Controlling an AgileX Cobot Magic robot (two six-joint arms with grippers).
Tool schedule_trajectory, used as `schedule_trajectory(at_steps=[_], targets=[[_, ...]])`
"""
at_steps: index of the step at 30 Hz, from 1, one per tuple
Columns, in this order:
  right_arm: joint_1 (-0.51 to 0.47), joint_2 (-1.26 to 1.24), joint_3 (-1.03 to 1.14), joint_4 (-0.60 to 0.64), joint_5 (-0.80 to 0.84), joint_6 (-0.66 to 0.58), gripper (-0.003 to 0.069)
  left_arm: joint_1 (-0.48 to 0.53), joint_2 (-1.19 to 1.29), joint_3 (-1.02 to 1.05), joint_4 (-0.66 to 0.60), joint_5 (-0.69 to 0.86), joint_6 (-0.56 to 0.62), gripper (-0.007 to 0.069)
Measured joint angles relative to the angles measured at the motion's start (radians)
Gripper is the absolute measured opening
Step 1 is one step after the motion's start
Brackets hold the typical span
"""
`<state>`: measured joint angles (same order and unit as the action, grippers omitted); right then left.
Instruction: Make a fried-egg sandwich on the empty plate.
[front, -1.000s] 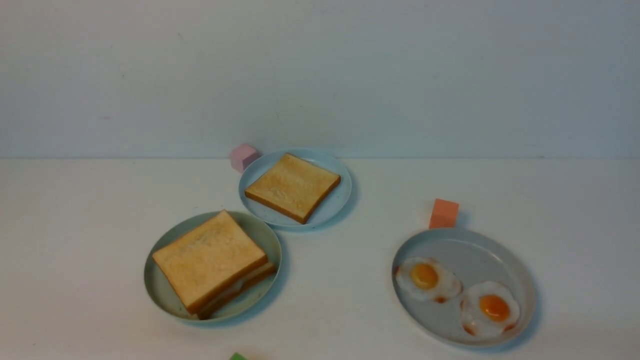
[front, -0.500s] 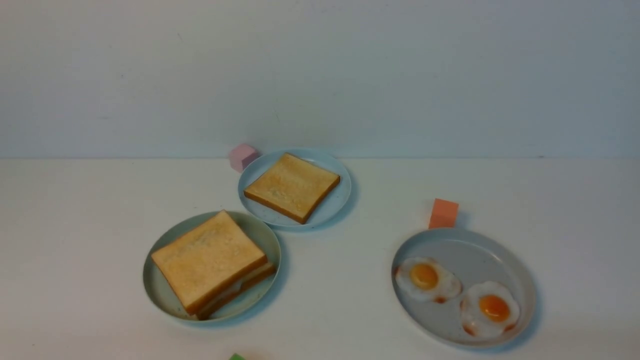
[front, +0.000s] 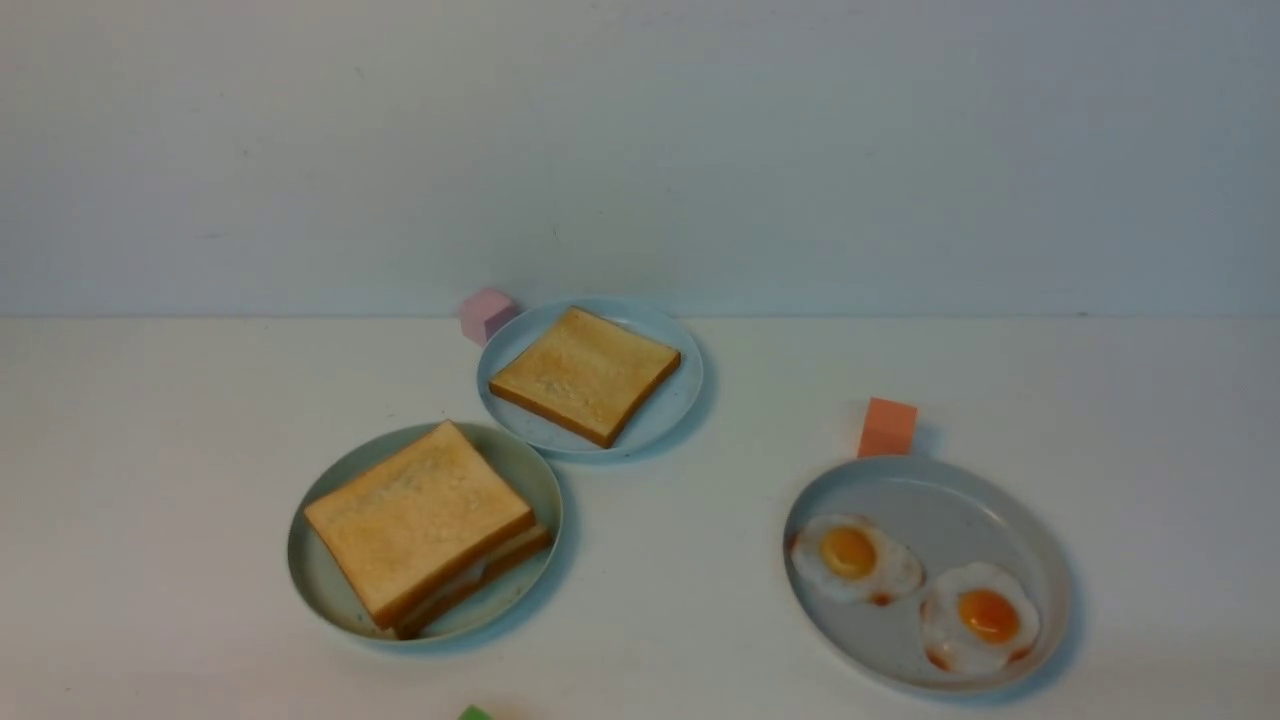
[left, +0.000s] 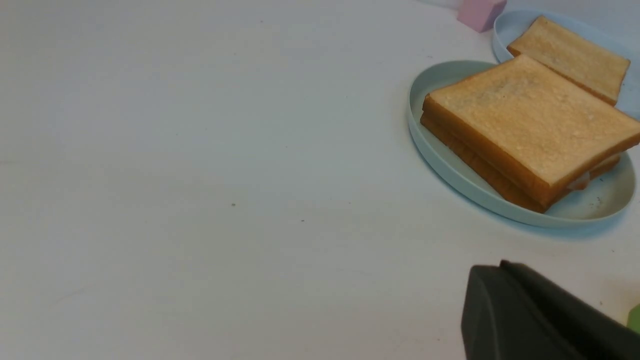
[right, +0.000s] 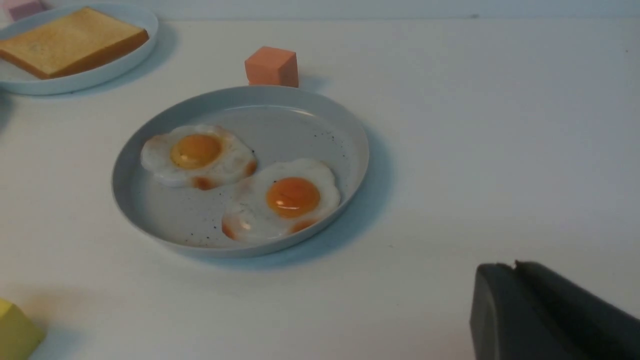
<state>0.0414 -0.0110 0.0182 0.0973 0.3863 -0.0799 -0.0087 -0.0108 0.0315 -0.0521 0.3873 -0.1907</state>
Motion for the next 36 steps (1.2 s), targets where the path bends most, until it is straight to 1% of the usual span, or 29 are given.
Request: schedule_trajectory(at_steps=[36], targets=[[0.000,0.000,0.000,0.001,0.000,0.000,0.0109,0.000,0.000,0.000,0.000,0.000,0.000,0.0007]])
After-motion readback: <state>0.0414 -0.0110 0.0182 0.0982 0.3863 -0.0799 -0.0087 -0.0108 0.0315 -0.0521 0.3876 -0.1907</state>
